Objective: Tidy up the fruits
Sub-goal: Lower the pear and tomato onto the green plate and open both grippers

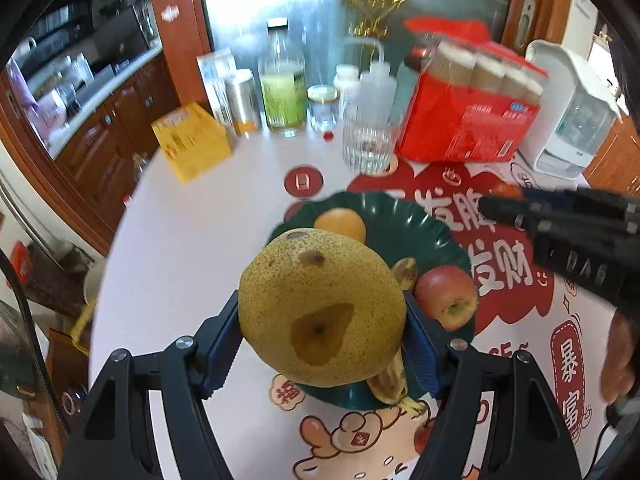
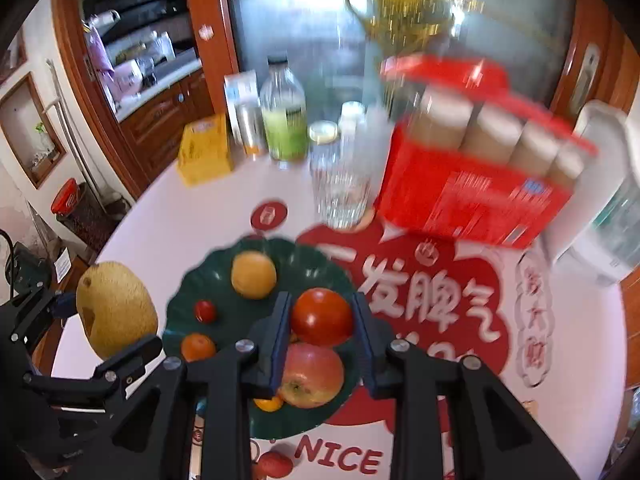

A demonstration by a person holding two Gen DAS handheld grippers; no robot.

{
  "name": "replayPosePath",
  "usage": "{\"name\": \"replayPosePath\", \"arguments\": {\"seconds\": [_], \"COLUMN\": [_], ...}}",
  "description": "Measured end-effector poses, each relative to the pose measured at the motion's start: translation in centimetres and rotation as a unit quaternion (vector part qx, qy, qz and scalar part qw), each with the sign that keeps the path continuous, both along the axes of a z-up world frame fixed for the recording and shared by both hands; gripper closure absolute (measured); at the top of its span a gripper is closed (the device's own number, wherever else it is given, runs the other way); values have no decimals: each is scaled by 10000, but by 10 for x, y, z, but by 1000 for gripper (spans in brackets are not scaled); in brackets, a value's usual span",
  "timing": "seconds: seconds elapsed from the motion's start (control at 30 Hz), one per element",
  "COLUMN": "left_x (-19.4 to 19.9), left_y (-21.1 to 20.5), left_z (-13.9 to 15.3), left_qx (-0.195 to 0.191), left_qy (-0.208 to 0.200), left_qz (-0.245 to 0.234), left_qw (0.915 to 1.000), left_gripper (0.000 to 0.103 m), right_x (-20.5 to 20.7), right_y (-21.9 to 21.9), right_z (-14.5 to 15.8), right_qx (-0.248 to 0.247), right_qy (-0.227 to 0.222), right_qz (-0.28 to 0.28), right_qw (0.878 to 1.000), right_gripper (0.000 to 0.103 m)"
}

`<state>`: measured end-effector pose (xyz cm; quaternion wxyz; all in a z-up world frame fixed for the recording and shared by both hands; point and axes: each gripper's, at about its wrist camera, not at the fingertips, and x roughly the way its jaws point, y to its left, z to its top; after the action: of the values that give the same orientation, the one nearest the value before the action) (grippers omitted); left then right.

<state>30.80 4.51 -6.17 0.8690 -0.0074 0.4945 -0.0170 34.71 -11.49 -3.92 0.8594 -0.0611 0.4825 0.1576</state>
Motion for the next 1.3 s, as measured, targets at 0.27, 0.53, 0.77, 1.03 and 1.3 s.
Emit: {"name": "replayPosePath", "arguments": {"seconds": [0.27, 0.53, 0.77, 1.03, 1.3], "left_x": [28, 48, 50, 46, 33], "left_y": [-3, -8, -5, -2, -6], "left_z": [-42, -64, -76, -78, -50], "left_qx": [-178, -245, -290, -366, -212], "left_qy": [274, 390, 532, 673, 214], "left_qz": [-78, -168, -169, -126, -214], "left_qw": [9994, 9988, 9980, 9970, 9993], "left_gripper": [31, 31, 31, 30, 18], "right_x": [17, 28, 28, 23, 16], "right_y": [3, 10, 16, 17, 11], "right_z": [-57, -82, -91, -81, -72], "right_qx": [49, 23, -13, -29, 1], "right_qy": [367, 464, 485, 292, 174], "right_qz": [151, 284, 354, 439, 398], "right_qw": [9992, 9985, 9982, 9986, 9991], "right_gripper": [73, 73, 72, 56, 54]}}
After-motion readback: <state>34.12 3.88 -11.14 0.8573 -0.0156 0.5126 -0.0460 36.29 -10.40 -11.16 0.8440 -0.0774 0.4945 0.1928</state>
